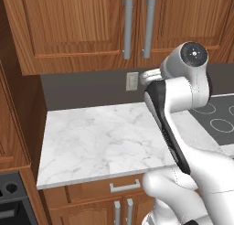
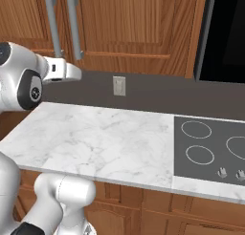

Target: Open the cabinet and move the ladle to the pot. Then close the cabinet.

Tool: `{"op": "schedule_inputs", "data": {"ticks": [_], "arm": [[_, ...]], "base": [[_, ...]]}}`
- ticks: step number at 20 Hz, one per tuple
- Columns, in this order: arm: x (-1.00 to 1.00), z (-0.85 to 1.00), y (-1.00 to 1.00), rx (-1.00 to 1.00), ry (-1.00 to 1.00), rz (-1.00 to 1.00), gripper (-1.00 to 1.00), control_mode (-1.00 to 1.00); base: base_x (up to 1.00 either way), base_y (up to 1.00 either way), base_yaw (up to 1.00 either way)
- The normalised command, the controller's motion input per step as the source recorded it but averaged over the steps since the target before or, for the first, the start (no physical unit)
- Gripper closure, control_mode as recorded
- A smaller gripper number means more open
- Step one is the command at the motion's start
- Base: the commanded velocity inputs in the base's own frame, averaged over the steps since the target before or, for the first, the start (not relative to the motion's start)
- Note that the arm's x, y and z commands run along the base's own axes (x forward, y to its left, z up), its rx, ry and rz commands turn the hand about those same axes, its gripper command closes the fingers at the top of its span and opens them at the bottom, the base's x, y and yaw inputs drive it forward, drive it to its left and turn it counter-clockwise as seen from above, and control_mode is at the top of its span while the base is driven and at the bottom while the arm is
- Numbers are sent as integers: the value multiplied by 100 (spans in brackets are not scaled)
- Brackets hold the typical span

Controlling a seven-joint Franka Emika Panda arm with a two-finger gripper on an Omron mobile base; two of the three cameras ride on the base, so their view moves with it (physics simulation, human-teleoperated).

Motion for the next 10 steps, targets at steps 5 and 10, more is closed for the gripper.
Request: {"op": "schedule_inputs", "data": {"ticks": [5, 10], "arm": [[11, 44, 2, 0, -11, -3, -100, -100], [29, 33, 4, 2, -4, -4, -100, -100]], "base": [[0, 0, 0], [0, 0, 0]]}}
